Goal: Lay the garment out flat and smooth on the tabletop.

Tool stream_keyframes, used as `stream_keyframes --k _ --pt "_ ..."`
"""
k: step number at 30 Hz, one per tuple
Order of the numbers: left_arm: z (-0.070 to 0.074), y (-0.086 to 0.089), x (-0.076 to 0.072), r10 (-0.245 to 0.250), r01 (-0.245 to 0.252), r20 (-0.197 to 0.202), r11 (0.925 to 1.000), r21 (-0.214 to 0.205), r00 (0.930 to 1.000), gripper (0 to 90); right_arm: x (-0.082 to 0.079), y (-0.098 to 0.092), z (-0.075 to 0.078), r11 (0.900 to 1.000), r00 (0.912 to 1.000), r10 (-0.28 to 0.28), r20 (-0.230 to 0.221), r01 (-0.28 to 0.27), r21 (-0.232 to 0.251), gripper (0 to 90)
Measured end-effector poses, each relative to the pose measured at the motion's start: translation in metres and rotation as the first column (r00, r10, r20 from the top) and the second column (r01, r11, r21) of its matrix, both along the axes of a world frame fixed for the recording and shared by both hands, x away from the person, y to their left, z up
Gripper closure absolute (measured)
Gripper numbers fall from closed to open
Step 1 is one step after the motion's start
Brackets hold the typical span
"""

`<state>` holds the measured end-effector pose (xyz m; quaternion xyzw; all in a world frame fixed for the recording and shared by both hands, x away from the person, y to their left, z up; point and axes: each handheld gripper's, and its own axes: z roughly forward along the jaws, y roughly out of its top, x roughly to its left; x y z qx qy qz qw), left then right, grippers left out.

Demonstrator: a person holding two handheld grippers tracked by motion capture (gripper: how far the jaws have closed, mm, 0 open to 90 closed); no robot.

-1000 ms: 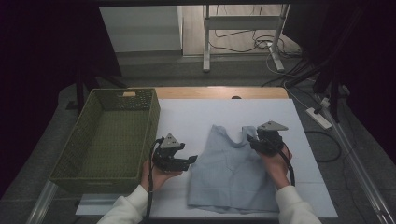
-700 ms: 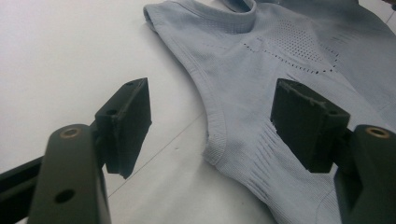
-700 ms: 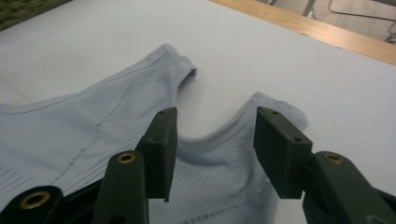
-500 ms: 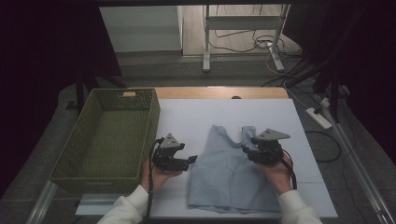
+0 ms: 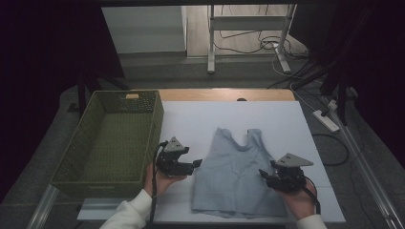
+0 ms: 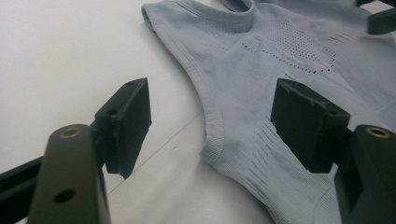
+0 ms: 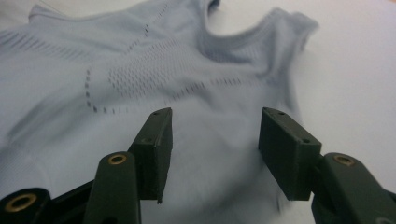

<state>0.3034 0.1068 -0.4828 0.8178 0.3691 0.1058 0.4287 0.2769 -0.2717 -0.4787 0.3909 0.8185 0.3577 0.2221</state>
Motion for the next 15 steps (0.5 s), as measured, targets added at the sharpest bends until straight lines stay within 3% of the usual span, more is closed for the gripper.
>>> stream_keyframes --k 5,15 --pt "0.0 -0.001 0.0 -0.002 0.002 0.0 1.0 0.003 1.0 29.0 -0.009 -0.019 -0.005 0.9993 0.9991 -0.036 -0.021 0.036 -0.012 43.7" --pt "-0.001 0.0 0.0 -0.001 0.001 -0.002 1.0 0.003 1.0 29.0 0.0 -0.028 -0.018 0.9985 0.9938 -0.049 -0.1 0.046 -0.028 42.4"
